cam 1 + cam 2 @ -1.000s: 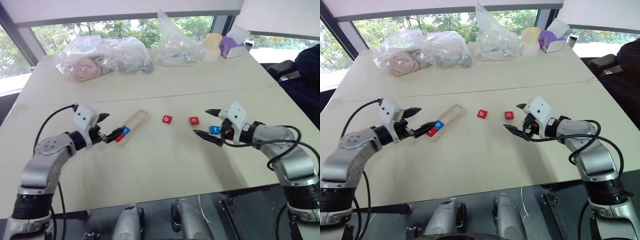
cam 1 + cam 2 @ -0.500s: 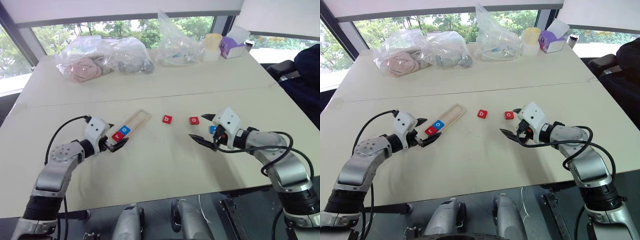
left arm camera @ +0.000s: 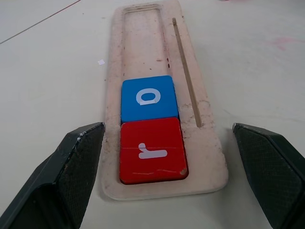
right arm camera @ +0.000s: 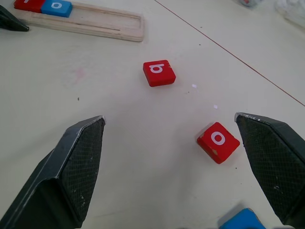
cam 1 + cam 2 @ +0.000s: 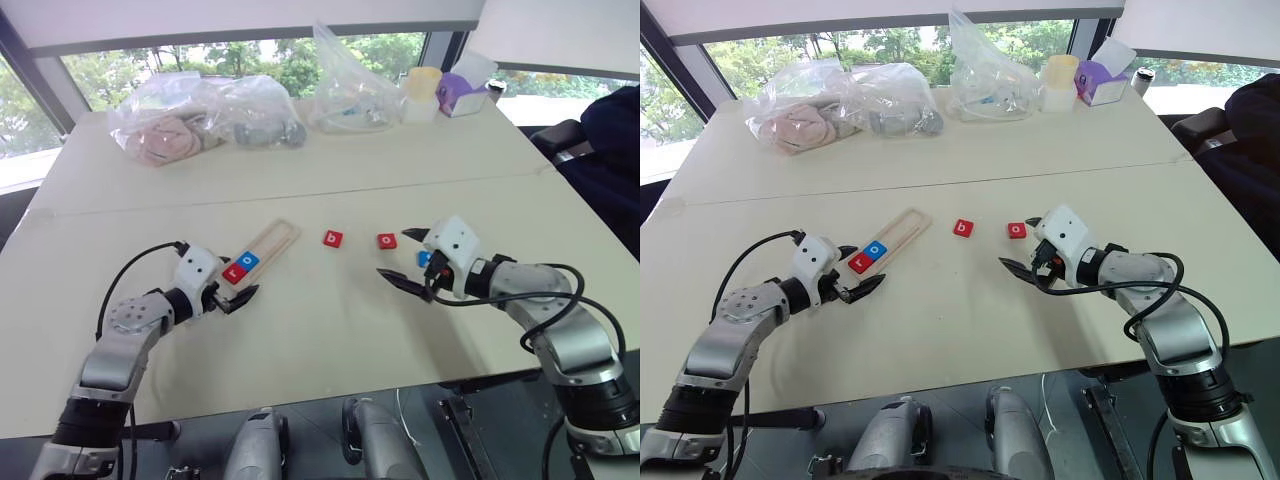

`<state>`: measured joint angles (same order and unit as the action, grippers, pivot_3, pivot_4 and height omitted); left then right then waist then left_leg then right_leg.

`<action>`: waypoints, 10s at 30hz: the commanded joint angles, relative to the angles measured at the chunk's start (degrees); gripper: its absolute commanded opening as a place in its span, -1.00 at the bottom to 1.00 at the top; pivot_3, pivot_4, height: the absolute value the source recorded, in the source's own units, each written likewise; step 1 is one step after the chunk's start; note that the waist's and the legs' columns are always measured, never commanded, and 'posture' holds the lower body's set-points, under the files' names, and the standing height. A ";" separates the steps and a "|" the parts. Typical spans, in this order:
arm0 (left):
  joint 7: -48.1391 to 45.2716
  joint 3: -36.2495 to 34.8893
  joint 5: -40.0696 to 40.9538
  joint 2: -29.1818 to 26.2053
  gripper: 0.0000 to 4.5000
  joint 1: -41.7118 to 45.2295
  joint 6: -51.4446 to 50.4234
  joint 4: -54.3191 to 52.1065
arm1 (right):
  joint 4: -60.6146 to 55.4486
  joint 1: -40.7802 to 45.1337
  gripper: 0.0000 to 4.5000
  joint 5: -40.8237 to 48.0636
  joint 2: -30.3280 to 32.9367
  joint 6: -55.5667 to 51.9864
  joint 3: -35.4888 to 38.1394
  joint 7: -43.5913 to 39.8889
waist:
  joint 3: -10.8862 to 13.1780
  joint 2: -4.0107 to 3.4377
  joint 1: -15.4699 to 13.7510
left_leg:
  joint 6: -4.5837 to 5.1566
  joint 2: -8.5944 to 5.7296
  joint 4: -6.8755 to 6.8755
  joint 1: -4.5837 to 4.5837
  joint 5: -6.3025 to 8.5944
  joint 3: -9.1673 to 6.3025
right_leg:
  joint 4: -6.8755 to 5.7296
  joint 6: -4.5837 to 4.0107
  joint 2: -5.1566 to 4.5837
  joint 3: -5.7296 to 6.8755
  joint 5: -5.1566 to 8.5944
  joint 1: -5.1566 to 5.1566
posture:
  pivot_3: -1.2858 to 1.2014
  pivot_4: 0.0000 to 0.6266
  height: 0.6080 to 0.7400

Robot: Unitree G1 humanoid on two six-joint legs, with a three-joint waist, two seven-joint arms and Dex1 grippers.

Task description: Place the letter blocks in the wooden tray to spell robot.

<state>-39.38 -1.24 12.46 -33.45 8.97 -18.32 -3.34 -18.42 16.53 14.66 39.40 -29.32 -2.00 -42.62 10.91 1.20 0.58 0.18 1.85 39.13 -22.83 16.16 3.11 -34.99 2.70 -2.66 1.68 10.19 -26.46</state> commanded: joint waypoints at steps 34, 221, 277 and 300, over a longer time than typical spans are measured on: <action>-1.54 -0.55 0.88 -0.60 0.39 -0.94 1.15 9.17 | -2.33 0.63 1.00 -2.33 -0.75 2.06 -0.73 0.54 | -0.12 -0.13 0.18 | -0.01 0.08 -0.02 0.41 0.01 0.02 | -0.04 -0.01 0.00 0.01 0.01 0.30 | 0.03 -0.52 1.00; -15.66 -7.69 22.36 -15.48 1.00 -0.31 -14.54 -25.83 | 20.75 20.12 -0.47 -9.41 -11.78 13.12 -18.77 -30.38 | -0.10 -0.29 0.20 | -0.01 -0.01 -0.08 0.35 0.00 0.02 | -0.14 -0.07 0.13 -0.13 0.04 0.19 | 0.03 -0.52 1.00; -12.11 -8.57 22.99 -14.72 1.00 -2.39 -14.60 -28.39 | 33.60 25.31 -0.47 -13.35 -14.42 15.96 -23.02 -34.58 | -0.08 -0.27 0.21 | -0.01 -0.01 -0.08 0.34 0.00 0.03 | -0.13 -0.07 0.11 -0.13 0.04 0.20 | 0.03 -0.52 1.00; -9.92 -9.11 24.09 -14.68 1.00 -4.16 -14.84 -29.99 | 34.04 26.05 -0.47 -13.71 -17.70 15.74 -23.85 -33.91 | -0.08 -0.27 0.22 | -0.01 -0.01 -0.08 0.34 0.00 0.03 | -0.13 -0.08 0.11 -0.13 0.03 0.20 | 0.03 -0.52 1.00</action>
<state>-49.55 -8.63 35.63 -48.18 4.83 -33.31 -31.65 16.06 41.07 0.79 22.07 -14.30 -26.19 -76.74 10.83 0.93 0.80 0.17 1.84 39.05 -22.49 16.15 3.14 -35.12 2.62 -2.56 1.56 10.22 -26.27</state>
